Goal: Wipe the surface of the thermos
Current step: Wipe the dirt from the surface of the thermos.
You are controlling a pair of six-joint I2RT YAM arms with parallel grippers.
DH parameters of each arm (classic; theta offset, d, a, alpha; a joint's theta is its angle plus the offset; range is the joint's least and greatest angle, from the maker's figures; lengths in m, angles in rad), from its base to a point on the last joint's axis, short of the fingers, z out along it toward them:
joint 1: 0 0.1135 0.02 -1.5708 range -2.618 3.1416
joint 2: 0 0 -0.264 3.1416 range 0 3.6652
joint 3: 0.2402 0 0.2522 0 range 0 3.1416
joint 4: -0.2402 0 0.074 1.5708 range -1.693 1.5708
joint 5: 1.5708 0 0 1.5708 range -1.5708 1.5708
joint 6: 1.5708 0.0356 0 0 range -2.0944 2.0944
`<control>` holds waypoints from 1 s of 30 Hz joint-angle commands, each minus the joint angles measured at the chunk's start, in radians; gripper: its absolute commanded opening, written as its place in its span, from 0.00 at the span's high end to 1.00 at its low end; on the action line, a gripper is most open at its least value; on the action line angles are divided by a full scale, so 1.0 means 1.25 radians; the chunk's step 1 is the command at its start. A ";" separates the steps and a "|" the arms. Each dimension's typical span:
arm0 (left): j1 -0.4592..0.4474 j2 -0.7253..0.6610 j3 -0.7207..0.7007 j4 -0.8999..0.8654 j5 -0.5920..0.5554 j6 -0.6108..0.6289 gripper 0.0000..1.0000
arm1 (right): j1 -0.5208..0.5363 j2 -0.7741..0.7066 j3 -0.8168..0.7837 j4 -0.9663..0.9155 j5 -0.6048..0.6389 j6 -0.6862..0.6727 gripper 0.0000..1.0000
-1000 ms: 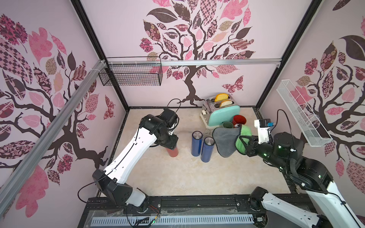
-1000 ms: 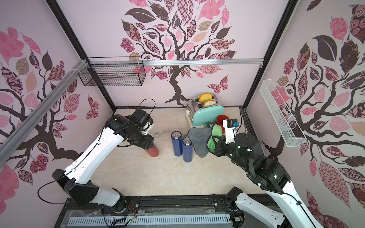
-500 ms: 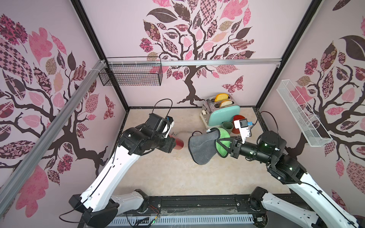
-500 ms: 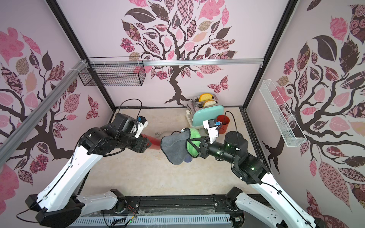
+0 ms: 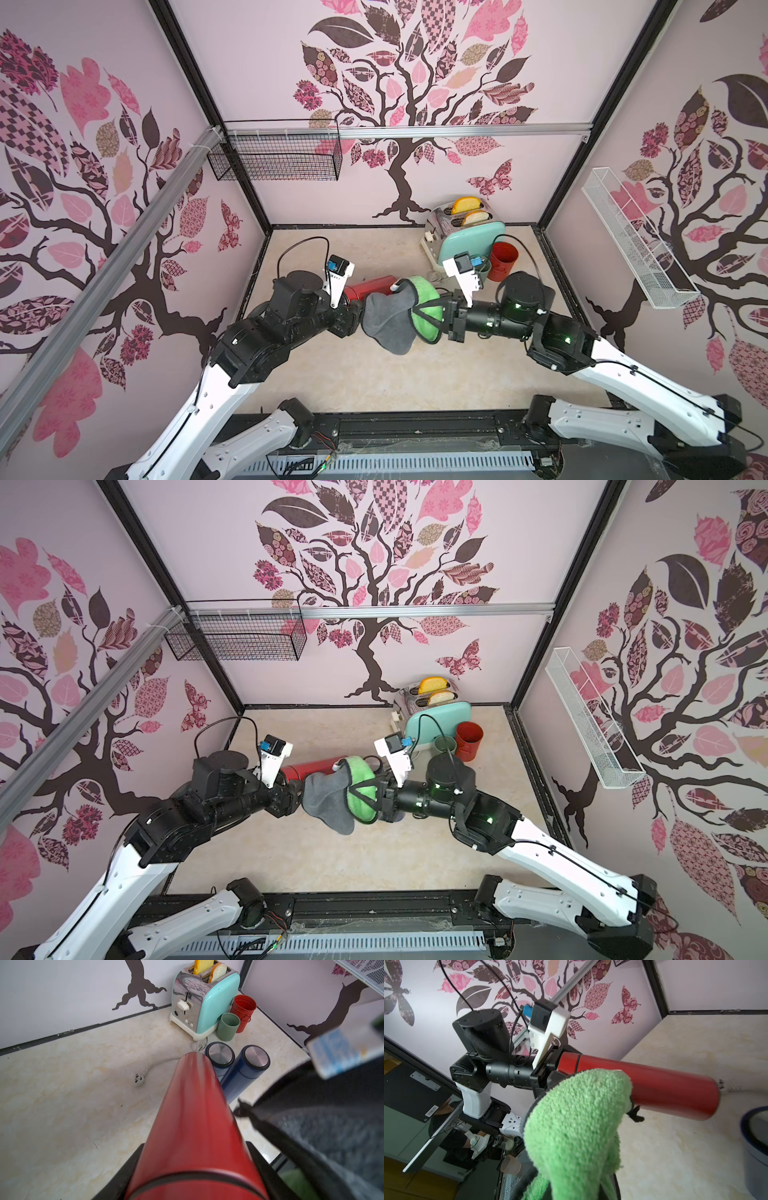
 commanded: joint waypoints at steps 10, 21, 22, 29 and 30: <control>-0.009 -0.062 -0.026 0.122 0.016 0.012 1.00 | 0.037 0.150 0.193 -0.049 0.217 -0.077 1.00; -0.011 -0.057 0.010 0.122 0.066 -0.002 1.00 | -0.067 0.171 0.137 -0.053 0.256 0.023 1.00; -0.011 -0.062 0.014 0.122 0.064 -0.003 1.00 | -0.100 0.148 0.105 -0.040 0.241 0.040 1.00; -0.011 -0.054 0.030 0.107 0.038 -0.026 1.00 | -0.199 0.094 0.070 -0.078 0.210 0.028 1.00; -0.010 -0.045 0.037 0.099 0.038 -0.029 1.00 | -0.198 0.093 0.065 -0.059 0.184 0.036 1.00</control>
